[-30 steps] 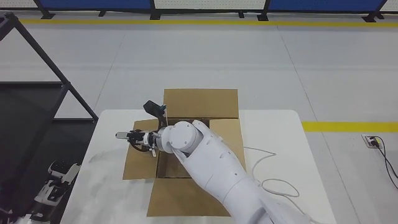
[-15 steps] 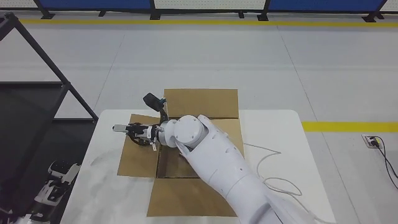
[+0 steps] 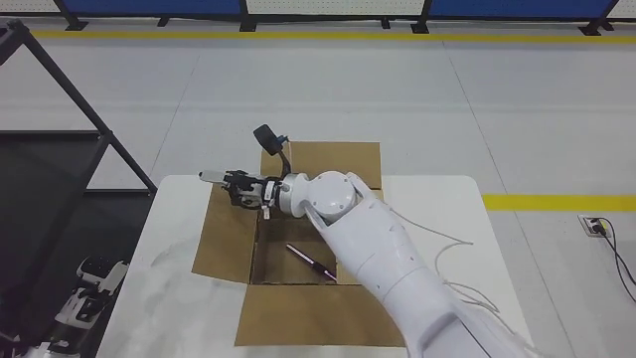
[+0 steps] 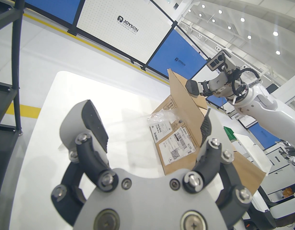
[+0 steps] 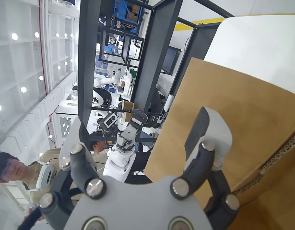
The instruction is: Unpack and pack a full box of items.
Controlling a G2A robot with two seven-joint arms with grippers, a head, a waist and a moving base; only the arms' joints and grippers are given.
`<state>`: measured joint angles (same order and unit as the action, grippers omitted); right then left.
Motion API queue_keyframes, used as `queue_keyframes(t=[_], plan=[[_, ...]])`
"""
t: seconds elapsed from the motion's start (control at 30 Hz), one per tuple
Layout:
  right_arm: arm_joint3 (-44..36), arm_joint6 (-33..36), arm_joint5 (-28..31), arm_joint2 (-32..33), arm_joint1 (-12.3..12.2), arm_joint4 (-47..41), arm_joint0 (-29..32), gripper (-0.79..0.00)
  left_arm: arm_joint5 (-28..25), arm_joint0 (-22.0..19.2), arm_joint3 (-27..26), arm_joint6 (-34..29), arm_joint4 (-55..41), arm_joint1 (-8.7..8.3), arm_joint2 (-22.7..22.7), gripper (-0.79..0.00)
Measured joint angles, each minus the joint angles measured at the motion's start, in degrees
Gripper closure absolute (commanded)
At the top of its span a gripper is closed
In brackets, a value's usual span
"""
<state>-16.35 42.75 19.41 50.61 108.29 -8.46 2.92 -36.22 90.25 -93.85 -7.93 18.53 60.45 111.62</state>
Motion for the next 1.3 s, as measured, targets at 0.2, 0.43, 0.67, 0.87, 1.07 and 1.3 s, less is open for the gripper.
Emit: queue_keyframes(t=[0.2, 0.43, 0.67, 0.87, 1.07, 1.3], plan=[[-2.82, 0.86, 0.34, 1.99, -1.87, 0.25, 1.74, -0.785, 0.09, 0.01, -0.21, 0.01, 0.0, 0.01, -0.05, -0.785], [-7.17, 5.28, 2.24, 5.0, -4.48, 0.05, 4.08, -0.785, -3.06, 0.44, -2.85, -2.86, -3.47, -0.21, 1.1, -0.785], [-14.32, 12.91, 7.38, 10.47, -8.62, -0.57, 8.22, -0.785, -7.36, -1.04, -8.66, -12.0, -5.43, -1.37, 3.67, -0.785], [-25.76, 16.07, 8.73, 17.34, -13.06, 1.27, 15.67, -0.785, -8.65, -4.51, -14.21, -17.77, -3.08, -2.28, 3.07, -0.785], [-45.93, 16.19, 5.02, 26.84, -17.42, 4.46, 29.51, -0.785, -8.49, -8.17, -18.83, -21.73, 0.11, -2.91, -0.89, -0.785], [-68.94, 13.64, 0.75, 36.34, -20.27, 5.55, 46.97, -0.785, -4.11, -13.5, -22.82, -30.47, 0.5, -3.76, -8.62, -0.785]])
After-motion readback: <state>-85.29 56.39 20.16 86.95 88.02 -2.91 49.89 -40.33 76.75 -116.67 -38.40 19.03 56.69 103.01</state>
